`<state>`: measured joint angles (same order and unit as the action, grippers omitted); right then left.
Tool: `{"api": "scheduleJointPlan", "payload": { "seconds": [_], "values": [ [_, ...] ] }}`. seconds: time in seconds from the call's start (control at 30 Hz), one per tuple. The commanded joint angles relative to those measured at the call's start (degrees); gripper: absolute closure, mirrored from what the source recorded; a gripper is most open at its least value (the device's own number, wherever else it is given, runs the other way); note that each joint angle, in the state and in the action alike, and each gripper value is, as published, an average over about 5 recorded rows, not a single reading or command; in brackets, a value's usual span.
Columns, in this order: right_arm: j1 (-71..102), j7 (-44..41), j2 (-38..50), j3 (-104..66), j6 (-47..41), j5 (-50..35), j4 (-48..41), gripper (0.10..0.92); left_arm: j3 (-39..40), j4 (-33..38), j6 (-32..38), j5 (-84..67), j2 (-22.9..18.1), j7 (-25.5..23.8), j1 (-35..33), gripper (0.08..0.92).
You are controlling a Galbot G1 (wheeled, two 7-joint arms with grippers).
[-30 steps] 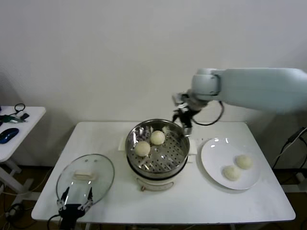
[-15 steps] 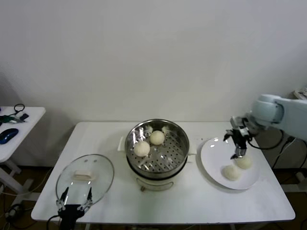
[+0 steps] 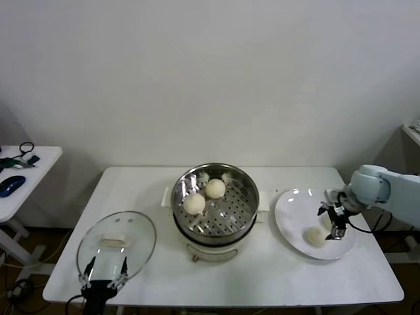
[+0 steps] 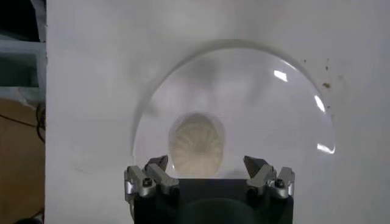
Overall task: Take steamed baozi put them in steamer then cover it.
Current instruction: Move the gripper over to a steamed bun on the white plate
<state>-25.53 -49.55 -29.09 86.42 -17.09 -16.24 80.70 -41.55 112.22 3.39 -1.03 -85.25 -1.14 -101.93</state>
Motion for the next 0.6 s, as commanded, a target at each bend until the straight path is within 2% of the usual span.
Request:
{"api": "scheduleJointPlan", "payload": {
  "seconds": [0.03,0.37,0.6],
  "values": [
    [10.5,1.0,-0.9,-7.5,-0.7,2.8,-3.6,0.203,0.0,0.0,0.0,0.1,0.0,0.0,0.0,0.177],
    [14.4,1.7,-4.1,-11.1,-1.1,3.6,-7.8,0.205,-0.4,-0.4,-0.2,-0.1,0.1,0.0,0.1,0.177],
    [14.9,1.7,-4.4,-11.5,-1.1,3.3,-7.6,0.263,-0.3,-0.6,-0.3,-0.1,-0.1,0.0,0.3,0.177]
  ]
}}
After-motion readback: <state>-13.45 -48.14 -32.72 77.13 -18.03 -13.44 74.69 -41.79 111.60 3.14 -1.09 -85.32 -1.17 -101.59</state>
